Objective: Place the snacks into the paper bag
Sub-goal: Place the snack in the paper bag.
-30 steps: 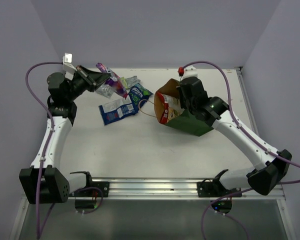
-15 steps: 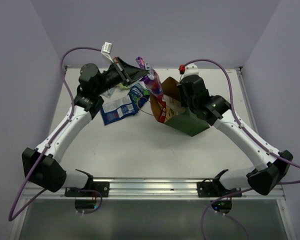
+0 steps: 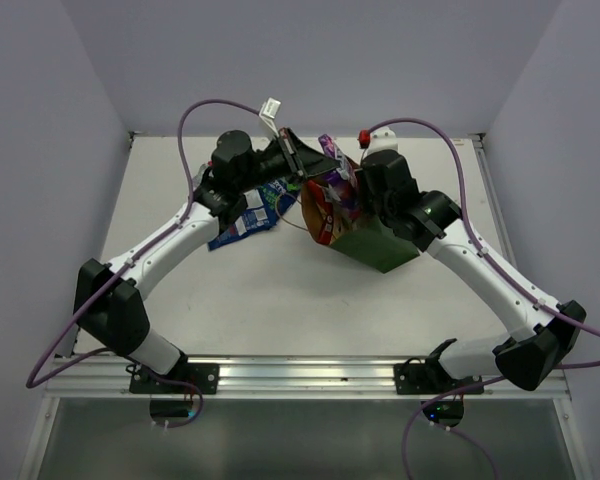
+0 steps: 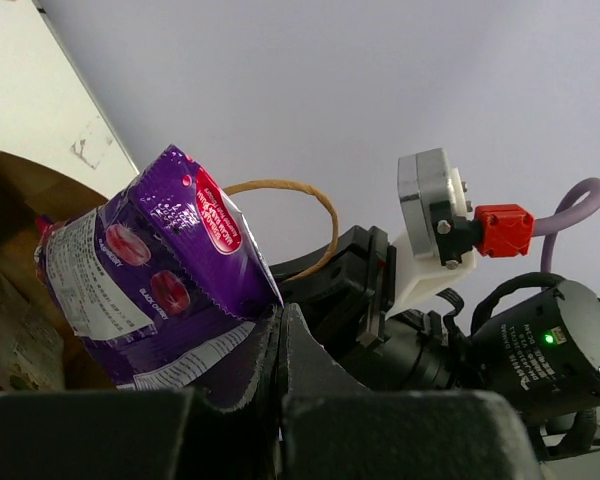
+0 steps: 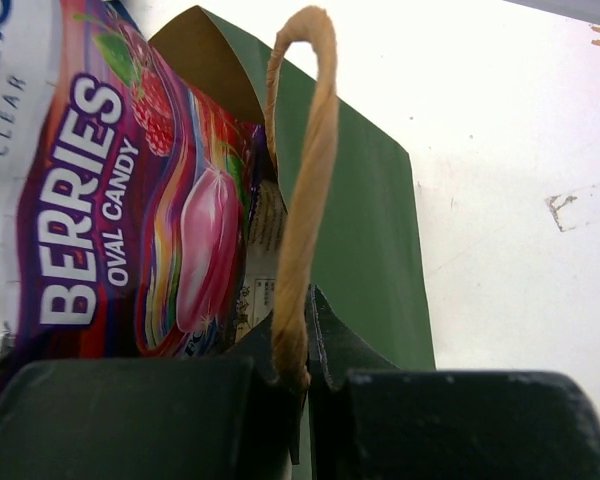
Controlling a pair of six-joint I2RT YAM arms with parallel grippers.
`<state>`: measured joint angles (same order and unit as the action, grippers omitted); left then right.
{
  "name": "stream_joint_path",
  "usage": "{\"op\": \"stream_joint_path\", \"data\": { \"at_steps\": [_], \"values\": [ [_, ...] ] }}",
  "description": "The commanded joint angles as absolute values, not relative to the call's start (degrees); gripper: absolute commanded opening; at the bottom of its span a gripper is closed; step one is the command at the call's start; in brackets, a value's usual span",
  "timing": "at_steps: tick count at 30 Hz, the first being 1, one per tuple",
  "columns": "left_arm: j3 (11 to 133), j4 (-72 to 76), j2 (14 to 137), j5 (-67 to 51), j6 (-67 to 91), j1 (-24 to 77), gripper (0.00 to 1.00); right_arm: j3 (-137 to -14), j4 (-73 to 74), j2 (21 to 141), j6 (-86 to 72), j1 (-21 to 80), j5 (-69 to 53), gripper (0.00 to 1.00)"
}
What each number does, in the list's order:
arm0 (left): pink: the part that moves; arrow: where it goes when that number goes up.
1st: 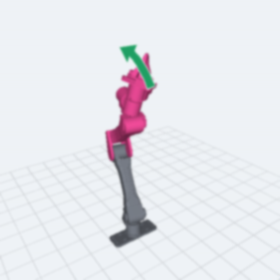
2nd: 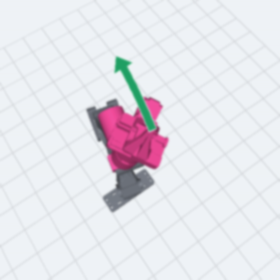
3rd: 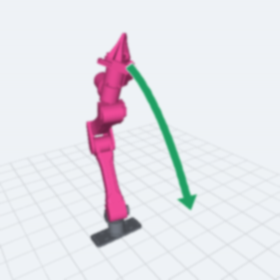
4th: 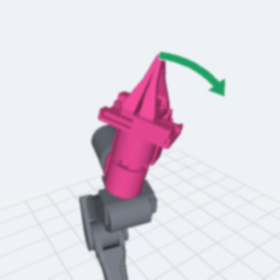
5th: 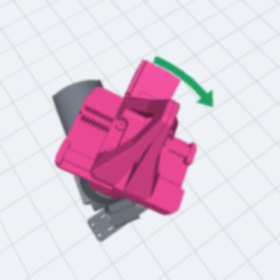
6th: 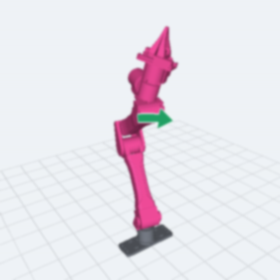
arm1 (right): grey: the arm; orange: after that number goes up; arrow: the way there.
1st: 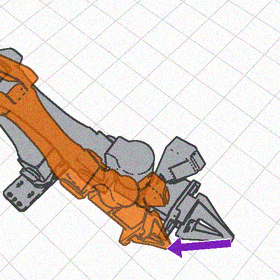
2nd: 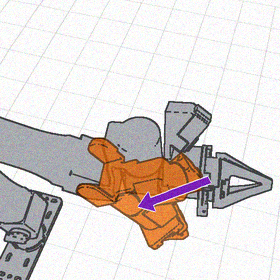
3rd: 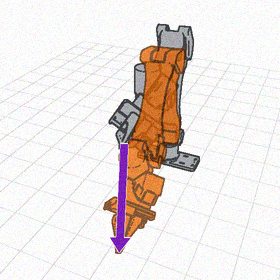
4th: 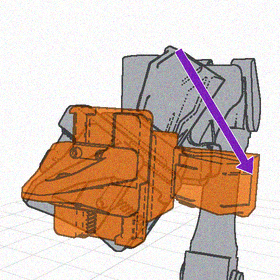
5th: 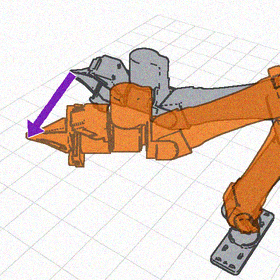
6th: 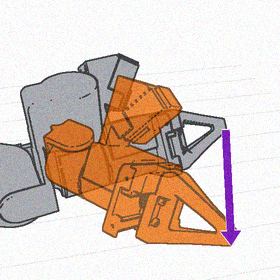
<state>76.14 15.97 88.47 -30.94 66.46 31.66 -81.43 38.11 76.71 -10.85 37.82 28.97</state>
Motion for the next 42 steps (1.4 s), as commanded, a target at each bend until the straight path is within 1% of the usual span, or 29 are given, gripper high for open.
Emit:
{"op": "stream_joint_path", "data": {
  "at_steps": [1,7,14,22,35,36,37,39,40,42],
  "values": [
    [74.5,19.2,86.8,-29.2,64.2,32.4,0.0,-83.4,37.9,75.0,-10.5,37.7,30.4,0.0],
    [67.6,15.3,84.0,-28.1,62.8,33.1,0.0,-83.6,37.5,75.1,-10.2,37.7,30.9,0.0],
    [65.2,6.1,81.5,-27.2,59.3,33.4,0.0,-83.8,37.5,75.3,-10.1,37.7,32.1,0.0],
    [67.9,-2.1,83.8,-26.1,57.0,34.8,0.0,-85.0,38.1,76.1,-11.0,37.8,33.0,0.0],
    [70.2,-1.5,88.3,-20.0,59.6,40.2,0.0,-85.2,38.0,75.9,-11.8,37.8,32.8,0.0],
    [70.3,-1.4,88.5,-19.7,59.8,40.5,0.01,-85.2,38.0,75.8,-11.7,37.8,32.8,0.0],
    [70.2,-1.1,88.6,-19.6,59.9,40.7,0.05,-85.1,37.9,75.7,-11.7,37.7,32.9,0.0],
    [69.9,-1.2,88.8,-19.2,60.1,41.3,0.08,-84.7,37.8,75.5,-11.6,37.8,33.2,0.0],
    [69.7,-1.1,88.7,-18.8,60.1,41.5,0.13,-84.6,37.6,75.5,-11.5,37.7,33.3,0.0],
    [69.1,-1.2,88.0,-18.4,60.2,41.6,0.19,-84.1,37.5,75.3,-11.4,37.7,33.6,0.0]
  ]
}}
